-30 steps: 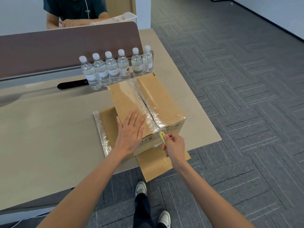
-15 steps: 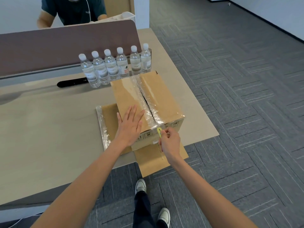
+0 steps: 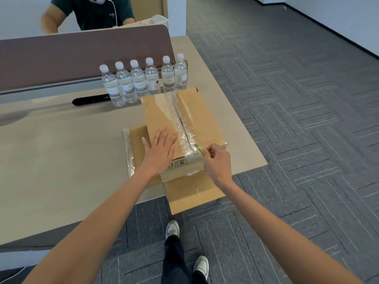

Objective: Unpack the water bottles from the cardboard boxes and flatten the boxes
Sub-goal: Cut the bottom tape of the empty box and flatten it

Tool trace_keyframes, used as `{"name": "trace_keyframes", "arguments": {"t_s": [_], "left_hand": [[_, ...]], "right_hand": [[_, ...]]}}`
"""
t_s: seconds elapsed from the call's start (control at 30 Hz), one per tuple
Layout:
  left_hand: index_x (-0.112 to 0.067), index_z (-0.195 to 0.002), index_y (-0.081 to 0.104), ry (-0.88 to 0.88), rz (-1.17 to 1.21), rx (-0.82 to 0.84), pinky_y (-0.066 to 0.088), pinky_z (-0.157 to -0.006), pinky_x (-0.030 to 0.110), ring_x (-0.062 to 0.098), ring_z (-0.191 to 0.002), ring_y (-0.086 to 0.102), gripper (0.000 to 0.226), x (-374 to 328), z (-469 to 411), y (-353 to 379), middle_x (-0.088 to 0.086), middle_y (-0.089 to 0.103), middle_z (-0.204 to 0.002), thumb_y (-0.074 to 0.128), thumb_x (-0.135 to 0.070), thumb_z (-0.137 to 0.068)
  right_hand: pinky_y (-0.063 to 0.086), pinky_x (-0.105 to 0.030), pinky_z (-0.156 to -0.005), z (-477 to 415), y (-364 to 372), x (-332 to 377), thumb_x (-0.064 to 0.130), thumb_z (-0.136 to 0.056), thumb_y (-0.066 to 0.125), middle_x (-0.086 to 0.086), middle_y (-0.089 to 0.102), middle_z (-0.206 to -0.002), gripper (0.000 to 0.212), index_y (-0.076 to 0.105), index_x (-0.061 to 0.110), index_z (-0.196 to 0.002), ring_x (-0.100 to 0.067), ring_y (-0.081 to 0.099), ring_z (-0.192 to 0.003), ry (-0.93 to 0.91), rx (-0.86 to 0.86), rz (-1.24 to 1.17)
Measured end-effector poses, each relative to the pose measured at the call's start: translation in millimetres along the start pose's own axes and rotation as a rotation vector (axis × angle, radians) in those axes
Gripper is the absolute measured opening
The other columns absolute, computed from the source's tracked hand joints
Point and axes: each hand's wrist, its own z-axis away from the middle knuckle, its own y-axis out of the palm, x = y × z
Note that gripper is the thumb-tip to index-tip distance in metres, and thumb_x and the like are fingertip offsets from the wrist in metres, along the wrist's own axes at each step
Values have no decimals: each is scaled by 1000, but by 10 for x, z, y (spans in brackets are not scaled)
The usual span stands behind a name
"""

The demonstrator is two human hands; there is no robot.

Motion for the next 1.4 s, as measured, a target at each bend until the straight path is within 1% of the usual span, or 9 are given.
{"name": "trace_keyframes", "arguments": {"t_s": [0.13,0.23,0.3,0.47,0.8,0.97,1.13,1.27,1.4], "left_hand": [[-29,-150,33,-2,69,-104,-7,-116,58,21,-151,9,46,-70,49,-43,-1,18,-162,20,-35,-107],[-20,-127,60,-4,175,-265,16,-118,52,20,-134,42,33,-80,-16,-132,1,53,-139,35,-27,-105],[-17,-115,65,-9,217,-345,32,-108,41,19,-118,53,23,-26,-119,-214,1,62,-120,47,-23,-101],[-18,-93,62,-41,290,-366,41,-91,31,12,-96,50,5,118,-462,-407,-4,58,-99,60,-22,-94],[-21,-78,53,-93,386,-339,31,-75,25,11,-87,44,18,433,-1569,-661,-8,52,-86,69,-20,-87],[-22,-79,53,-98,405,-329,37,-78,26,12,-87,46,19,563,-1990,-690,-9,51,-87,70,-23,-87],[-21,-99,56,-96,355,-302,37,-87,29,13,-98,47,18,698,-2194,-531,-8,54,-101,65,-34,-89],[-23,-102,56,-150,409,-309,27,-86,24,12,-103,49,24,742,-2211,-437,-13,55,-104,65,-40,-89],[-25,-99,55,-171,391,-368,25,-88,22,9,-99,47,26,737,-2180,-416,-16,52,-98,67,-45,-86]], "right_hand": [[41,-30,-53,-196,-104,70,19,-95,54,1,59,-58,23,56,17,-73,-13,52,-50,-7,5,15],[41,-31,-50,-389,-123,144,19,-96,53,-2,61,-56,22,59,11,-76,-7,49,-39,-7,48,46],[46,-34,-50,-539,-86,213,20,-96,53,-3,63,-57,21,60,9,-80,-9,56,-41,-22,67,67],[46,-35,-55,-1014,105,407,18,-96,51,-9,66,-62,22,61,4,-83,-4,48,-34,-34,100,66],[47,-33,-56,-2312,671,675,19,-94,53,-4,64,-58,22,60,7,-77,-3,47,-33,-44,154,126],[48,-35,-56,-2839,855,729,19,-92,54,-5,64,-58,22,60,7,-74,-13,50,-41,-23,161,124],[39,-23,-39,-3180,886,824,25,-92,57,-5,63,-57,21,63,7,-83,-11,47,-34,11,246,129],[34,-20,-36,-3482,923,840,8,-85,56,-6,62,-56,6,61,8,-85,-9,44,-30,41,371,150],[38,-21,-41,-3767,913,866,10,-85,62,-4,66,-60,5,67,9,-87,-15,48,-37,-11,633,221]]}}
